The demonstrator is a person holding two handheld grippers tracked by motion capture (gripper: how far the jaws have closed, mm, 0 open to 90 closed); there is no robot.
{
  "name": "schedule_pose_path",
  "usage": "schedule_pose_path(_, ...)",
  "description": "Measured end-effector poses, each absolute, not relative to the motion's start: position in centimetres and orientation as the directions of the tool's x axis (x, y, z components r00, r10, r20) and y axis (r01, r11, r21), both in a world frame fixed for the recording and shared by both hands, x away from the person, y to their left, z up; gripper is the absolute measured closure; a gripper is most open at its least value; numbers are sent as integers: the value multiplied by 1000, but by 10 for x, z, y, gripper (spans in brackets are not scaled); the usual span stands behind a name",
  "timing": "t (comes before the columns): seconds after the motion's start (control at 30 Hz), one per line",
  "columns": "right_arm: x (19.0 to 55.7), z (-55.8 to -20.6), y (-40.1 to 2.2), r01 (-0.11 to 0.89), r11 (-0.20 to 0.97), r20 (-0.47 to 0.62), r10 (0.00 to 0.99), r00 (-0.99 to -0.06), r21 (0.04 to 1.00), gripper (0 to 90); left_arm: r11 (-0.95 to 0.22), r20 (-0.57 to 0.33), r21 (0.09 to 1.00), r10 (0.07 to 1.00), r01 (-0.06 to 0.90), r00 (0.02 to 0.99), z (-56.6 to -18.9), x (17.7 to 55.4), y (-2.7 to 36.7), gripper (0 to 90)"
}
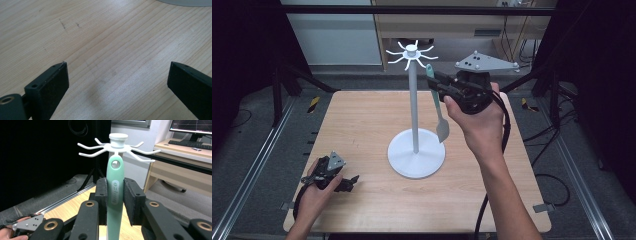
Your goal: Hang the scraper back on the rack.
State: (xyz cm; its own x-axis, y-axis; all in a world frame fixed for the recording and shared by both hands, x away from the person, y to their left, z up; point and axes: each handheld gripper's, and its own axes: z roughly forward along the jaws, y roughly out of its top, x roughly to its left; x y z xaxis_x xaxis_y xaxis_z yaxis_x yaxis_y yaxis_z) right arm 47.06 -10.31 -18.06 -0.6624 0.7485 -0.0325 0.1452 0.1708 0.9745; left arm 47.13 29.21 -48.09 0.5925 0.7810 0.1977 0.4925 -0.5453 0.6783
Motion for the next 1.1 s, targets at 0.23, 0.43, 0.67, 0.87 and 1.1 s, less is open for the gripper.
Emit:
schedule_pose_path(0.23,474,-181,-101,146,172,-33,750,-661,974,742,-546,197,678,780,492,594,-481,471,292,34)
schedule_pose_path(0.43,476,-182,-97,152,187,-42,751,-659,971,742,-547,197,678,779,491,596,-481,471,291,34)
schedule_pose_path(0.67,479,-183,-92,159,193,-43,755,-655,968,742,-546,195,678,779,492,596,-481,472,292,34)
schedule_pose_path(0.87,483,-184,-89,167,192,-39,758,-652,967,742,-546,192,678,778,493,598,-481,472,291,34)
schedule_pose_path(1.1,484,-185,-88,167,190,-36,758,-652,968,742,-545,192,679,779,492,597,-481,472,291,34)
